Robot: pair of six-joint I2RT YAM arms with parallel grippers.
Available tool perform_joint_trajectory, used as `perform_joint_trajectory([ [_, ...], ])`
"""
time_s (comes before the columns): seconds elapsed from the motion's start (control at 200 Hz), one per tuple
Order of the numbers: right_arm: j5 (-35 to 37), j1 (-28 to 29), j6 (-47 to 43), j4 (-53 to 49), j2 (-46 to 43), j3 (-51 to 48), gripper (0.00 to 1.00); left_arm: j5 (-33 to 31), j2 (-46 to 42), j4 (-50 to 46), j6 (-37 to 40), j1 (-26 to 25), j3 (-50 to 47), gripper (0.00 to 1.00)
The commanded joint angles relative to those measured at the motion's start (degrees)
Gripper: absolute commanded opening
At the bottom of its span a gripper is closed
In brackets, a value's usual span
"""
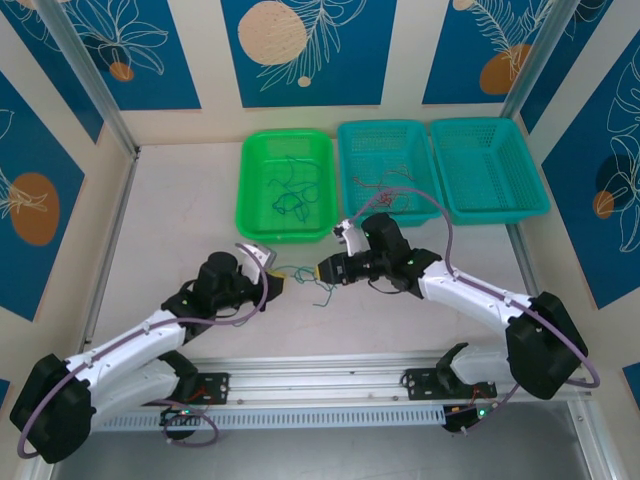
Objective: Untangle the cables
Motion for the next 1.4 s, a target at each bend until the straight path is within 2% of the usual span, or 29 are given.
perform_joint_trajectory([
  [0.0,-3.26,0.04,1.16,2.67,1.56,-0.29,0.30,0.49,-0.37,1.76,0.48,-0.54,1.06,0.00],
  [0.13,-4.01,0.04,1.60,3.87,2.92,0.10,0.26,0.53,-0.35,1.67,0.44,-0.55,1.12,0.00],
  [0.285,-3.32,-0.07,1.87,3.73,3.47,0.43,0.06,-0.24,-0.55,1.26,0.48,-0.54,1.06,0.00],
  [0.395,0.11,-0.35,1.87,2.73,2.08,-0.35,0.00,-2.58,-1.52,0.09,0.40,-0.54,1.06,0.00],
  [0.485,7.50,-0.62,1.52,-0.83,0.12,-1.13,0.00,-5.90,-3.20,-1.69,0.25,-0.54,0.90,0.00],
  [0.705,34.79,-1.28,2.45,-17.93,-1.77,-0.99,0.00,-10.16,-8.92,-4.05,0.57,-0.45,-0.43,0.00],
  [0.8,41.60,-2.84,5.95,-22.78,-2.52,-2.22,0.00,-10.98,-9.66,-5.25,1.00,-0.43,-0.44,0.00],
  [0.92,46.92,-5.51,11.33,-26.39,-5.27,-4.69,0.00,-11.70,-9.78,-5.61,0.88,-0.43,-0.61,0.00],
  [1.05,49.91,-9.79,17.57,-29.17,-10.21,-7.82,0.00,-13.75,-9.81,-6.49,0.59,-0.37,-0.54,0.00],
  [1.205,49.78,-16.80,23.99,-32.47,-21.36,-11.61,0.00,-18.68,-10.43,-9.65,0.24,-0.36,-0.26,0.00],
  [1.32,44.85,-26.35,25.00,-34.35,-31.51,-13.93,0.00,-24.24,-11.03,-13.32,-1.29,0.33,-0.17,0.00],
  [1.395,38.02,-31.98,23.69,-33.52,-37.02,-14.52,0.00,-22.11,-11.57,-13.10,-1.07,0.87,-0.58,0.00],
])
